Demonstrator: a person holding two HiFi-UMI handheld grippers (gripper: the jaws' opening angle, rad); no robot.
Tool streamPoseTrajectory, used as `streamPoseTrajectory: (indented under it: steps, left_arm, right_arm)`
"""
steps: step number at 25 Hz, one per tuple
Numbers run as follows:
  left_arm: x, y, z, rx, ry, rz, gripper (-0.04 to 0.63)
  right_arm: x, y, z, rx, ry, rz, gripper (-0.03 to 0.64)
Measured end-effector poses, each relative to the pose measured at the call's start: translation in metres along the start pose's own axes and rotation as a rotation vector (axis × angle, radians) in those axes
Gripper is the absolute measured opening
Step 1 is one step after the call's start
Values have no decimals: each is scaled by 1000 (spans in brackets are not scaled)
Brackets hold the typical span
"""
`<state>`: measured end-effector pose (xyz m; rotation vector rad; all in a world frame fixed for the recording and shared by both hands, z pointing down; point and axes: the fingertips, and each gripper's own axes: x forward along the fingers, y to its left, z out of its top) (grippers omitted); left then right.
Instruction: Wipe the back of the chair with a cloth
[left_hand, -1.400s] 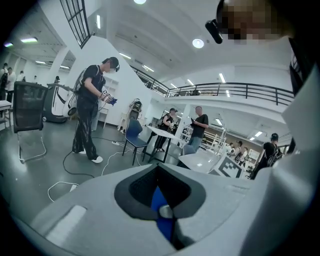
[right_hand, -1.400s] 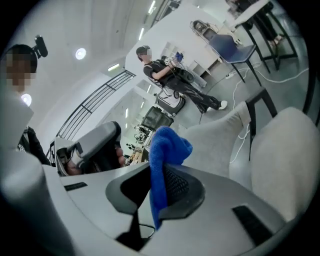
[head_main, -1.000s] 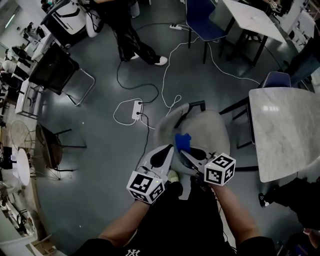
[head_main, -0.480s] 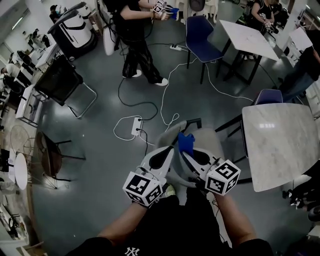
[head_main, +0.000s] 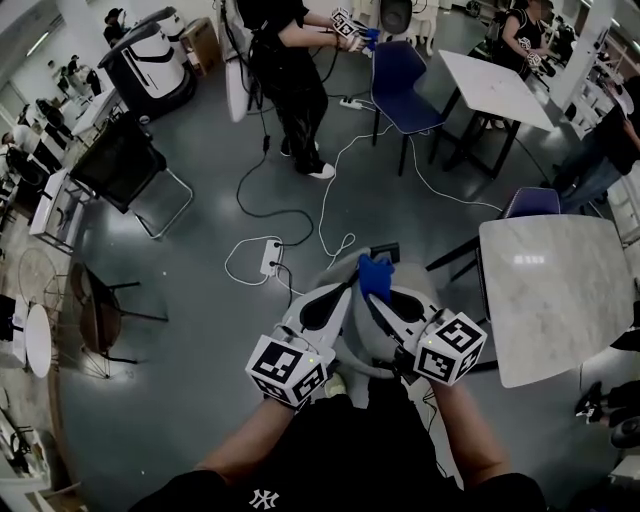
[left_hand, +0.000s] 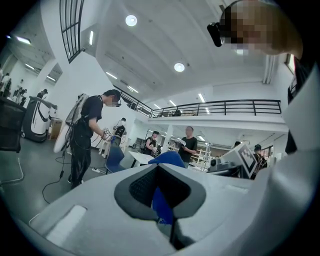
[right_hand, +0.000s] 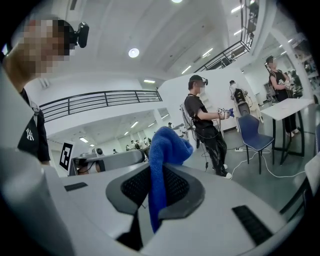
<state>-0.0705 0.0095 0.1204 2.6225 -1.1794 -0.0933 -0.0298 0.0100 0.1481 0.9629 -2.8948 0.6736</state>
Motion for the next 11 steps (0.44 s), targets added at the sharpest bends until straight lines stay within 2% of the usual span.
streamPoseTrajectory:
  steps: [11]
  left_arm:
    - [10,11,9,-15,-4,1,8]
  right_arm:
    - [7,-8,14,-9,0,-14,58]
